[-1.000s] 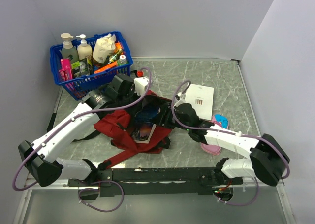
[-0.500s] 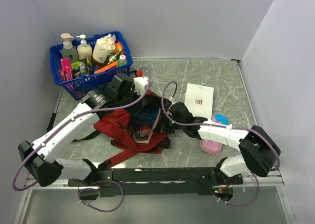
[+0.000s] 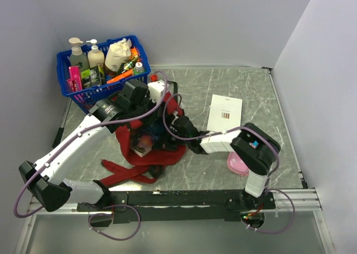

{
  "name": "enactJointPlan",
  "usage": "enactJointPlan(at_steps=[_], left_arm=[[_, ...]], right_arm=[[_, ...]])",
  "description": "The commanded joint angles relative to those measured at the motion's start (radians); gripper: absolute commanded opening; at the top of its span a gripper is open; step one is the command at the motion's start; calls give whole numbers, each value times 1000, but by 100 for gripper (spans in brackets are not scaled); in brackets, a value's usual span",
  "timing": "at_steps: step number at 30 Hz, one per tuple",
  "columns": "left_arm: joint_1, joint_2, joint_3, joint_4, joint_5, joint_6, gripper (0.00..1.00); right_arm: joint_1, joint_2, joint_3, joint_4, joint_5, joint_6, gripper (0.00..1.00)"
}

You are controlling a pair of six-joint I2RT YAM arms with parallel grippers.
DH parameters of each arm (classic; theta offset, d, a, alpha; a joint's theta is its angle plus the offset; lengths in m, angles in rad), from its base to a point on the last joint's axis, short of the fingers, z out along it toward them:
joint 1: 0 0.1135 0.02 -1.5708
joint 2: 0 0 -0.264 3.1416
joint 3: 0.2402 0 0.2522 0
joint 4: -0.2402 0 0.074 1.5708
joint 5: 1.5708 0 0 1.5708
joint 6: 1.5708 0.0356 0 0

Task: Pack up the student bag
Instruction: Place the book in the student bag, then adjust the student bag at the center of the board.

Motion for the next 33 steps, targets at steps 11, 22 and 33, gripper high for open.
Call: enactJointPlan(at_steps=[11,22,33], left_arm=[[154,-98,-50,50,-158,37,1],[275,-306,83,56,-264,139,1],[344,-398,211,148,-629,215,1]], right_arm=[[-36,-403,4,26,23,-203,44],[-247,-580,-191,-390,290,-269,34],[-222,-236,19,-329,193,-285,57]])
